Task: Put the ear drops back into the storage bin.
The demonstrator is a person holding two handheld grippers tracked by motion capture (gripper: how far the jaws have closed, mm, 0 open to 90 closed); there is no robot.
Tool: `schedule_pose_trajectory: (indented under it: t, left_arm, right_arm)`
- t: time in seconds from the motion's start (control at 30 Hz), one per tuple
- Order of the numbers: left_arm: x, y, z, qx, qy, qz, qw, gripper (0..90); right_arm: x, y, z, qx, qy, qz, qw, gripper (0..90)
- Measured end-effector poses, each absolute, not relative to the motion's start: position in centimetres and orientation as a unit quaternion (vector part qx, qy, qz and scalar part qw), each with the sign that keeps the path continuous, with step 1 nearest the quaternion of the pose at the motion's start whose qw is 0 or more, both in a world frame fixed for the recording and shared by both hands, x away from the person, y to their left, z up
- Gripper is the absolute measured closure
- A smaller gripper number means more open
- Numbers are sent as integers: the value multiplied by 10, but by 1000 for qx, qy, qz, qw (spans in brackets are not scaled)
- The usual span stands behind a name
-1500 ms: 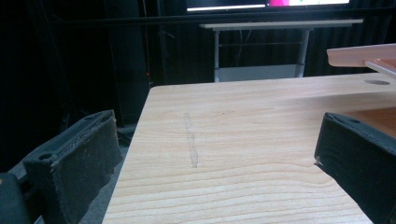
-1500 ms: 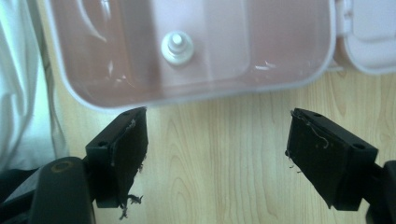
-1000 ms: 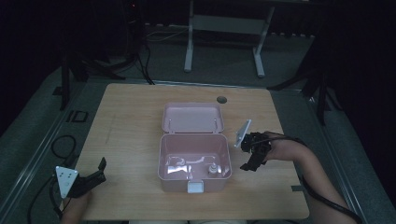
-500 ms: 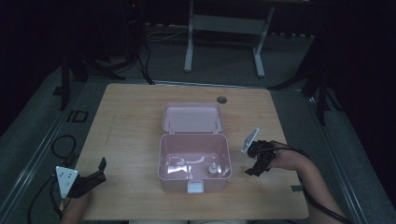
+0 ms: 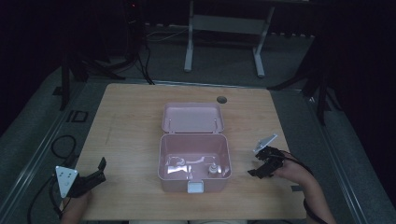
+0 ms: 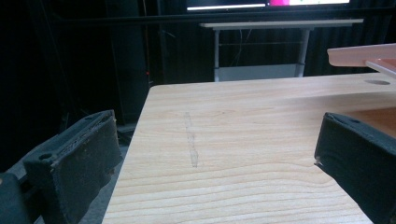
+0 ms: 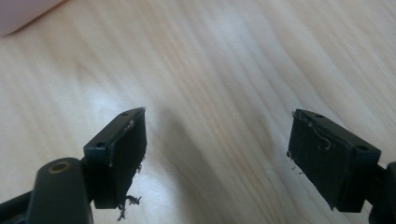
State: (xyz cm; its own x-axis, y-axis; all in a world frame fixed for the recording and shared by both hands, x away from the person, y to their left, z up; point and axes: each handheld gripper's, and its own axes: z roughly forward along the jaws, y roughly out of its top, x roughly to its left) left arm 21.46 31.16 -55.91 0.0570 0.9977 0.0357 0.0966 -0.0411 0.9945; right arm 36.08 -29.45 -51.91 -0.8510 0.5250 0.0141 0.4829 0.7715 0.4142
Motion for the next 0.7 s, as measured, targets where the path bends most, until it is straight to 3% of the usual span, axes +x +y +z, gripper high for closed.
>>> schedule_pose_trajectory:
  t: [0.43,0.7]
  left_arm:
    - [215,312,-559,547,501,470,478,4]
    - [215,312,-559,547,501,469,479,4]
  right_arm:
    - [353,-326,-532,380,856,331,115,178]
    - [342,-328,-541,407,822,346,198,133]
